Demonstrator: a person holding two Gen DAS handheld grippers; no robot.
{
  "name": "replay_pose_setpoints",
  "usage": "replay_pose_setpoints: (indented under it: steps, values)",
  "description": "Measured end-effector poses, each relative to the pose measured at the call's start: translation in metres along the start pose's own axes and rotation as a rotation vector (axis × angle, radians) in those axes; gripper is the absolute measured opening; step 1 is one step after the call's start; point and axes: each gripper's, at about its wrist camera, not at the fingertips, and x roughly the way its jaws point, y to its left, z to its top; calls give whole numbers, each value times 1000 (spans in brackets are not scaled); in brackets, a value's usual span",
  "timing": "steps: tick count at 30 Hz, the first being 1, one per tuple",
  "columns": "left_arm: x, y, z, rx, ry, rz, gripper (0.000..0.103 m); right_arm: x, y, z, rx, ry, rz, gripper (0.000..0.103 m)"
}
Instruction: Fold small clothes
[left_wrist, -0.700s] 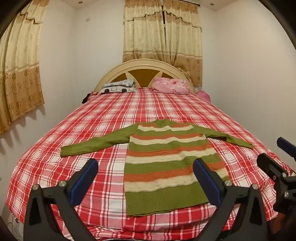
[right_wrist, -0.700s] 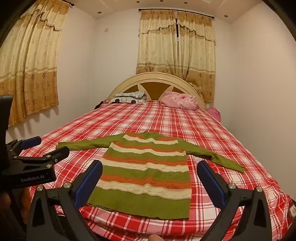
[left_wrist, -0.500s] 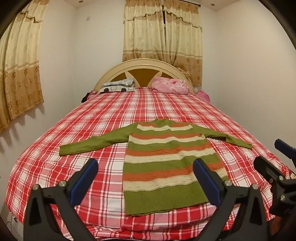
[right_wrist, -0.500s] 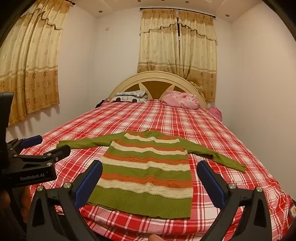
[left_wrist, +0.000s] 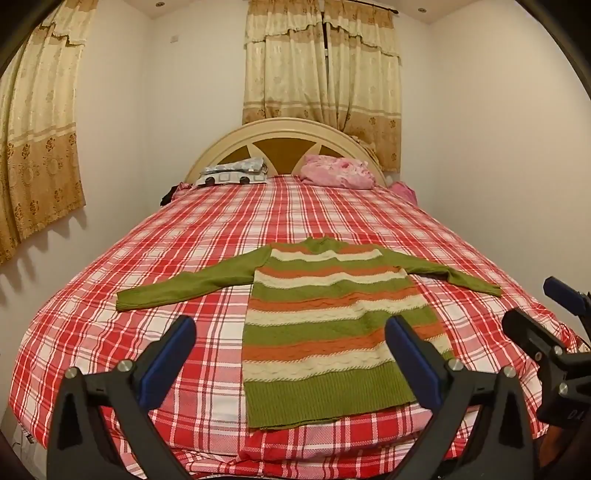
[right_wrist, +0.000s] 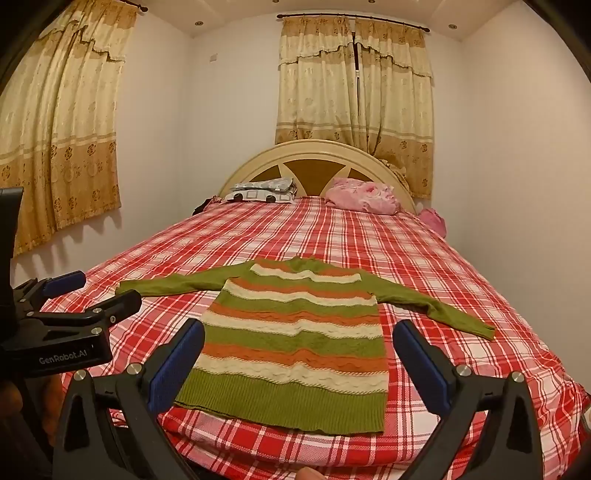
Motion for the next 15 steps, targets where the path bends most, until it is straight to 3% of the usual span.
replay_pose_setpoints:
  steps: [15]
  values:
    - [3,-2,-4,-17,10,1,103,6,-2,-4,9,7,9,102]
